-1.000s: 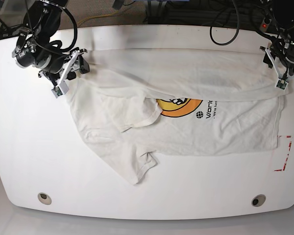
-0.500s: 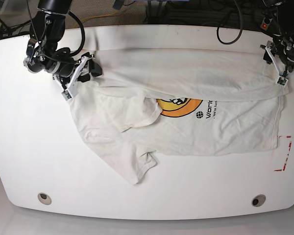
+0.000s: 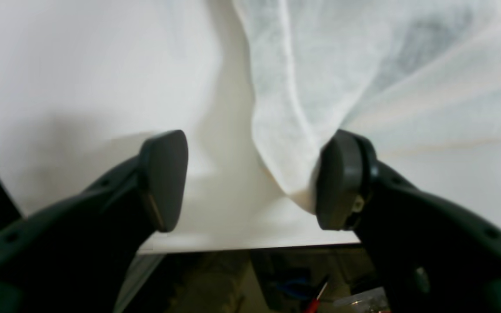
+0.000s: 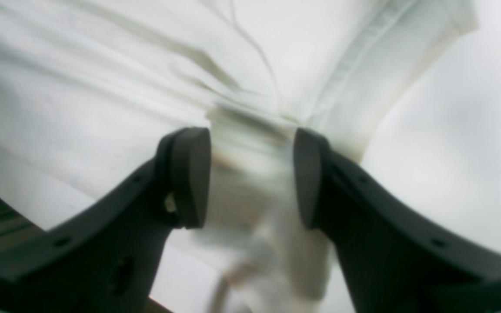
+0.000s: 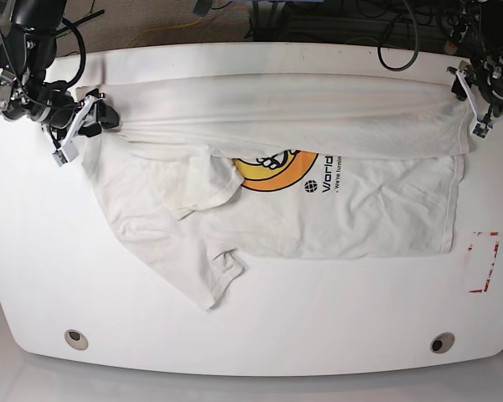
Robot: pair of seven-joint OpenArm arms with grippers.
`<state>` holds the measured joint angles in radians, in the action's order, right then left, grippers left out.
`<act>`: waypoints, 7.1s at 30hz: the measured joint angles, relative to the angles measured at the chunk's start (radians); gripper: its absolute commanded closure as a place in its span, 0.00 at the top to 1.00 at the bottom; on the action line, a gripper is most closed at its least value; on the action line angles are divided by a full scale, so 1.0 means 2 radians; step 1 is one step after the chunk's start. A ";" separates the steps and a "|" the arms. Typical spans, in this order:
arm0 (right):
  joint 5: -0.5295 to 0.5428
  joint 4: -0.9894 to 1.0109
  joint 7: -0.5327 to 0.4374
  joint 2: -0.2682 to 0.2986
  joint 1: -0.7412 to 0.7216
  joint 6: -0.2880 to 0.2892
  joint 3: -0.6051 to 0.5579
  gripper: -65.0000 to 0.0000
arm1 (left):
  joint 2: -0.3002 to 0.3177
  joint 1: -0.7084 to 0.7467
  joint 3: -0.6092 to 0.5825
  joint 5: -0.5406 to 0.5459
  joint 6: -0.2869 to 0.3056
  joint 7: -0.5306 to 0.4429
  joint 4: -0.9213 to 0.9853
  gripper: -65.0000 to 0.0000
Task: Fold the T-shirt properly
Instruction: 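Pinch the folded edge with both grippers and pull it taut, then move both grippers to the shirt's side edges and pinch them, then lift the side edges and fold them over onto the folded hem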
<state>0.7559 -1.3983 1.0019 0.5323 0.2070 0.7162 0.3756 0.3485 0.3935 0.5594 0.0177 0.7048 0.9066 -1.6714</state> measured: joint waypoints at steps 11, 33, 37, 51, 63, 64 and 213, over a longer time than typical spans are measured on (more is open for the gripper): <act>-0.025 -0.125 0.055 0.014 0.039 -0.009 0.005 0.46 | -0.002 0.038 0.002 0.005 -0.001 0.015 -0.084 0.63; -0.038 0.082 0.053 -0.040 -0.231 -0.010 -0.021 0.46 | -0.020 -0.120 0.026 0.059 -0.001 0.099 -0.133 0.74; -0.111 0.153 0.013 -0.038 -0.289 -0.009 -0.031 0.46 | -0.032 -0.146 0.024 0.061 0.000 0.138 -0.133 0.74; -0.206 0.242 -0.056 -0.055 -0.340 -0.012 -0.033 0.46 | -0.029 -0.135 0.047 0.056 -0.002 0.154 -0.133 0.74; -0.264 0.245 -0.113 -0.086 -0.354 -0.014 -0.031 0.46 | -0.004 -0.091 0.010 0.056 -0.002 0.093 -0.047 0.74; -0.271 0.245 -0.121 -0.089 -0.356 -0.013 -0.031 0.46 | 0.004 -0.081 0.011 0.057 -0.002 0.093 -0.047 0.74; -0.200 -0.197 0.101 -0.118 -0.115 -0.008 0.018 0.00 | 0.008 -0.187 -0.069 0.175 -0.060 -0.006 0.060 0.00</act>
<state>0.3569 -1.7927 1.2037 0.2966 -0.0235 0.7002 0.4114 0.3641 0.0196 0.4217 0.3683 0.5850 0.8955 -1.5524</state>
